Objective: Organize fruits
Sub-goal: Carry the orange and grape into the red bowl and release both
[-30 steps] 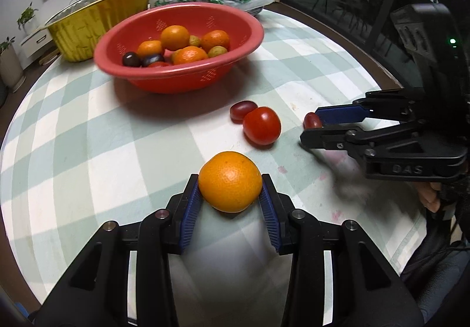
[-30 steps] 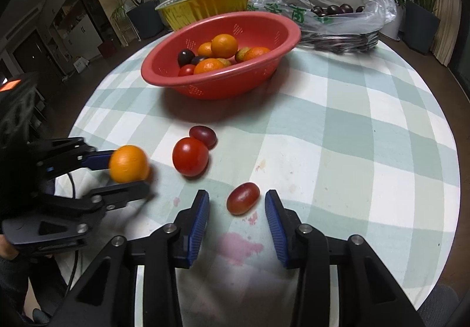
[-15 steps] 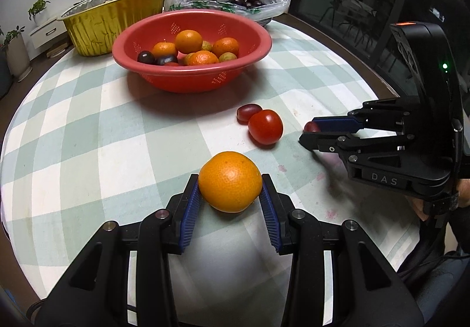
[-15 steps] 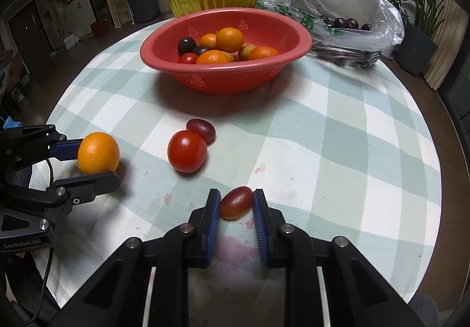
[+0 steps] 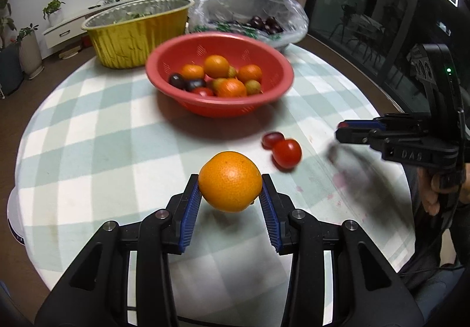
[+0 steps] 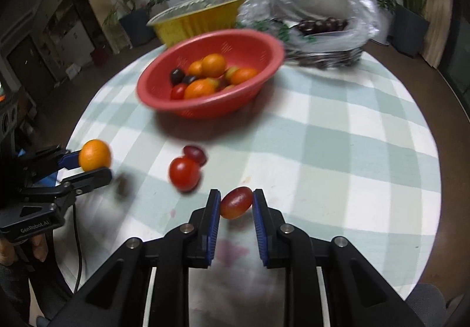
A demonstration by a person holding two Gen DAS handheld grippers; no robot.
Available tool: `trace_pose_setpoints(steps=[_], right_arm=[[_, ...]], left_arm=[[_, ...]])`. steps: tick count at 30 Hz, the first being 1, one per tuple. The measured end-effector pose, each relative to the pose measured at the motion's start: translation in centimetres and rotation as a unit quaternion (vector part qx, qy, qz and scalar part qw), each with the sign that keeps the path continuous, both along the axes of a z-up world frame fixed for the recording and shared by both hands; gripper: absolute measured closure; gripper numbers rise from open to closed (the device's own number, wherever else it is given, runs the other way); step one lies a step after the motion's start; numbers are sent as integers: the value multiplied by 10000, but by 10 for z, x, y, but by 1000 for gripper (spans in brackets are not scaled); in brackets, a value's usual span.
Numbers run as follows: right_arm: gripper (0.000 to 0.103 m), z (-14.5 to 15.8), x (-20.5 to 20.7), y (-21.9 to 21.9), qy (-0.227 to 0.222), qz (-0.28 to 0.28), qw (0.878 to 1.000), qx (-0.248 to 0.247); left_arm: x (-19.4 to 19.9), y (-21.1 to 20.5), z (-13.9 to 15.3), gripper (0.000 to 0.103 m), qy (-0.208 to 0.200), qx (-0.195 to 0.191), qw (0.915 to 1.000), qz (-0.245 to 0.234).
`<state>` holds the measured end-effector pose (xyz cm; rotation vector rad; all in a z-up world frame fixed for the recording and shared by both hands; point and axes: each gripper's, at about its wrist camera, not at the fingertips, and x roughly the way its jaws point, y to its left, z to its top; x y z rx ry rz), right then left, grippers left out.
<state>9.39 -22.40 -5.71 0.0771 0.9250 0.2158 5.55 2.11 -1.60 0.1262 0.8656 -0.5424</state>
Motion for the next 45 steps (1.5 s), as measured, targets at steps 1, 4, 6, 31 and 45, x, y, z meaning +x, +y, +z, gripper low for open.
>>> trace_pose_setpoints(steps=[1, 4, 6, 31, 45], right_arm=[[79, 2, 1, -6, -21, -67, 10000, 20], [79, 9, 7, -21, -85, -249, 9996, 36], [79, 16, 12, -29, -146, -334, 9993, 45], [79, 45, 147, 30, -295, 358, 9988, -138], [78, 14, 172, 46, -113, 489, 9969, -606]], left_arm=[[2, 1, 2, 65, -26, 10, 10000, 19], [11, 5, 12, 65, -114, 23, 9999, 59], [17, 5, 19, 65, -173, 35, 9998, 60], [155, -62, 11, 65, -101, 476, 9984, -292], [170, -65, -5, 64, -96, 487, 9984, -284]])
